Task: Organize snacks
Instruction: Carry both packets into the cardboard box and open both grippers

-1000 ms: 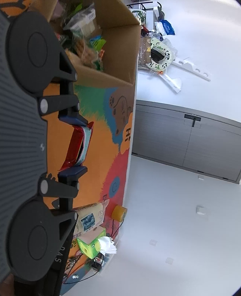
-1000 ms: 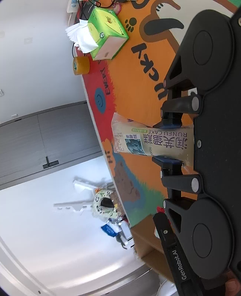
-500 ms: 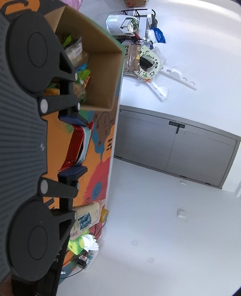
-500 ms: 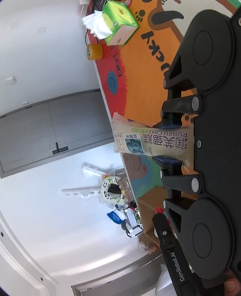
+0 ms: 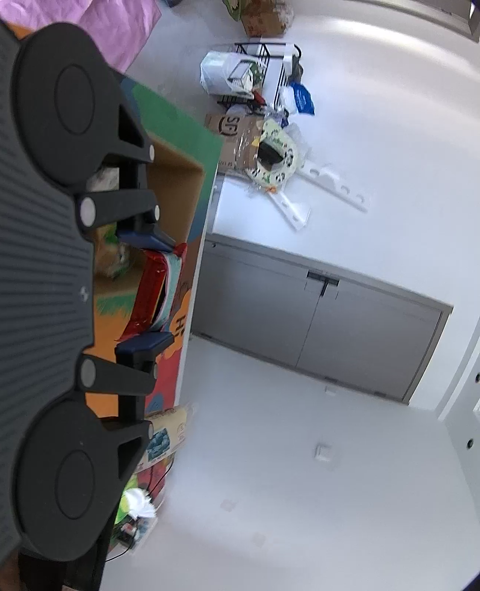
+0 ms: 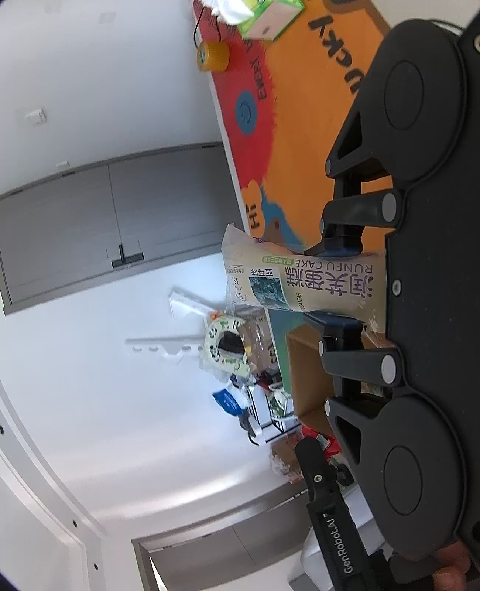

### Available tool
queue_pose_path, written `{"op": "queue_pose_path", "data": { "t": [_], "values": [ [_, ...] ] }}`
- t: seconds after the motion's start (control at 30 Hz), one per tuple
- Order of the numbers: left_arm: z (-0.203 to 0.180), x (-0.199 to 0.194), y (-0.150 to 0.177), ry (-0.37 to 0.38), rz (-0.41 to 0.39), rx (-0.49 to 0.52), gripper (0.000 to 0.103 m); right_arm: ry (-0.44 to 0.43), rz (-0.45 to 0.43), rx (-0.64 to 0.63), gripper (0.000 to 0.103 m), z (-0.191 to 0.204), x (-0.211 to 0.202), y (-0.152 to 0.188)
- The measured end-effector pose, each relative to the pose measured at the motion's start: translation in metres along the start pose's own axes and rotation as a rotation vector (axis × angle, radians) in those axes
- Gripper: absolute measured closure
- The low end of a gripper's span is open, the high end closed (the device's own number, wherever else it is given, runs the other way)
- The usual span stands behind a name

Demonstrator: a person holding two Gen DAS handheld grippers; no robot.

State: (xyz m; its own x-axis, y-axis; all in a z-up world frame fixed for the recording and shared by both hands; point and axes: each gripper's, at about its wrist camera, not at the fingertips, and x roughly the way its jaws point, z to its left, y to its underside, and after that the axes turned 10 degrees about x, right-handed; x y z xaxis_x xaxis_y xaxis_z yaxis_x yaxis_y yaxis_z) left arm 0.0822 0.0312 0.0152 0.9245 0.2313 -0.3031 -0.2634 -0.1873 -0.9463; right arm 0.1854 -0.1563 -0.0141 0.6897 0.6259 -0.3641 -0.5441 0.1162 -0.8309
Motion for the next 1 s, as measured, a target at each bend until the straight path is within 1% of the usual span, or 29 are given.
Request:
{"op": "queue_pose_path", "data": {
  "t": [0.23, 0.37, 0.7, 1.0],
  "values": [
    [0.035, 0.002, -0.007, -0.071, -0.004, -0.031, 0.057, -0.046, 0.023, -0.029, 0.073, 0.027, 0.019, 0.0],
    [0.051, 0.005, -0.008, -0.096, -0.002, -0.047, 0.057, -0.071, 0.046, -0.043, 0.073, 0.04, 0.034, 0.0],
    [0.084, 0.016, -0.002, -0.137, 0.019, -0.09, 0.057, -0.112, 0.107, -0.086, 0.073, 0.074, 0.066, 0.007],
    [0.108, 0.021, 0.003, -0.151, 0.036, -0.122, 0.057, -0.135, 0.161, -0.114, 0.073, 0.1, 0.093, 0.015]
  ]
}}
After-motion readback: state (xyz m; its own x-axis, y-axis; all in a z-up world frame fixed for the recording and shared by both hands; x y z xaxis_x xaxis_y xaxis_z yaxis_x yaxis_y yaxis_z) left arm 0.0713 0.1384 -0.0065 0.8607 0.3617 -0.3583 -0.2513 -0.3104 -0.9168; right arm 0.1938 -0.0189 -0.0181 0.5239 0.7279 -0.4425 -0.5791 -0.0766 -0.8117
